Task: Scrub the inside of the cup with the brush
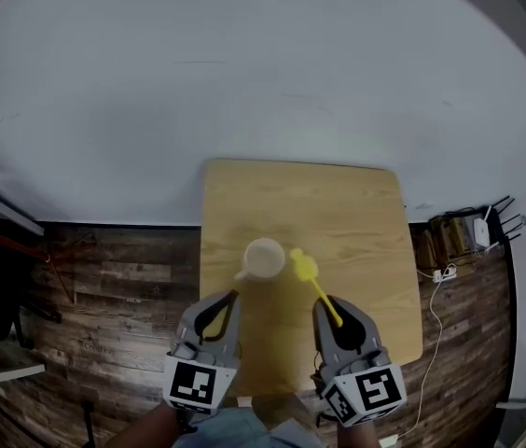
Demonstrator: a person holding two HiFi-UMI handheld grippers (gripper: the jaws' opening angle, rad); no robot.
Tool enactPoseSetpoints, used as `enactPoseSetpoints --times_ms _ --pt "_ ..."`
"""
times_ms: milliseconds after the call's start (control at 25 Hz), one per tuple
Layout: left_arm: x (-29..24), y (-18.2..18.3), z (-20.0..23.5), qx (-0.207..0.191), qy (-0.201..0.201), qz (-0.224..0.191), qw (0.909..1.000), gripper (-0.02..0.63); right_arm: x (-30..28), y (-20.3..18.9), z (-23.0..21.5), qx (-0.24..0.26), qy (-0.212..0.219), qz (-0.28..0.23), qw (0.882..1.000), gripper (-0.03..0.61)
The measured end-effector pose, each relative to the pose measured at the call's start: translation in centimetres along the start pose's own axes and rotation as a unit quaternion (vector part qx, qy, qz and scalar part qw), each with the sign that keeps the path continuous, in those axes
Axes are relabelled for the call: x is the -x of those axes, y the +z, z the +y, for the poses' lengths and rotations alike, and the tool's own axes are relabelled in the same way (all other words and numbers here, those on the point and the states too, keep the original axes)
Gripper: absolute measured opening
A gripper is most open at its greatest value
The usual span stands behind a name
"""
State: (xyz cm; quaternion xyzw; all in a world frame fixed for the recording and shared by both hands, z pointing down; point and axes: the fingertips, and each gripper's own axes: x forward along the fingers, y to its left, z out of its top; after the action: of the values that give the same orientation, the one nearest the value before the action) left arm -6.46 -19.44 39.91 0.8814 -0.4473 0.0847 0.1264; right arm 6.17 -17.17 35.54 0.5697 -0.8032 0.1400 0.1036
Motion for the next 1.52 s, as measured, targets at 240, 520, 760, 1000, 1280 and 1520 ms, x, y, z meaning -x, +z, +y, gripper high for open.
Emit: enactPoseSetpoints --times_ms 240,520,760,1000,1280,1520 --pt "-1.8 -3.0 1.1 -0.007 -0.034 0.001 0.9994 0.035 -1.6 -3.7 -0.2 -0.009 0.007 0.041 0.999 0.041" --pt "-5.0 -6.8 0.8 -0.056 -0.093 0.017 0.9939 0.181 -2.2 -6.0 -1.6 -0.029 0.004 0.062 0.998 0.041" --pt "-6.5 -9.4 1.8 -0.018 -0.088 0.045 0.995 0.183 -2.3 -7.2 -2.4 -0.037 -0.003 0.071 0.997 0.041" --pt "-7.3 -10.0 1.9 -0.031 -0.093 0.054 0.9937 0.179 -1.7 -7.6 -3.5 -0.045 -0.015 0.071 0.996 0.041" --pt "-7.8 -10.1 2.5 -0.046 -0.071 0.06 0.9946 0.094 -1.0 -7.8 -4.1 -0.049 -0.021 0.073 0.996 0.041" --pt "-8.0 -10.1 2.2 -0.093 -0.064 0.086 0.9899 0.077 -0.3 -8.3 -4.3 -0.057 -0.022 0.072 0.996 0.041"
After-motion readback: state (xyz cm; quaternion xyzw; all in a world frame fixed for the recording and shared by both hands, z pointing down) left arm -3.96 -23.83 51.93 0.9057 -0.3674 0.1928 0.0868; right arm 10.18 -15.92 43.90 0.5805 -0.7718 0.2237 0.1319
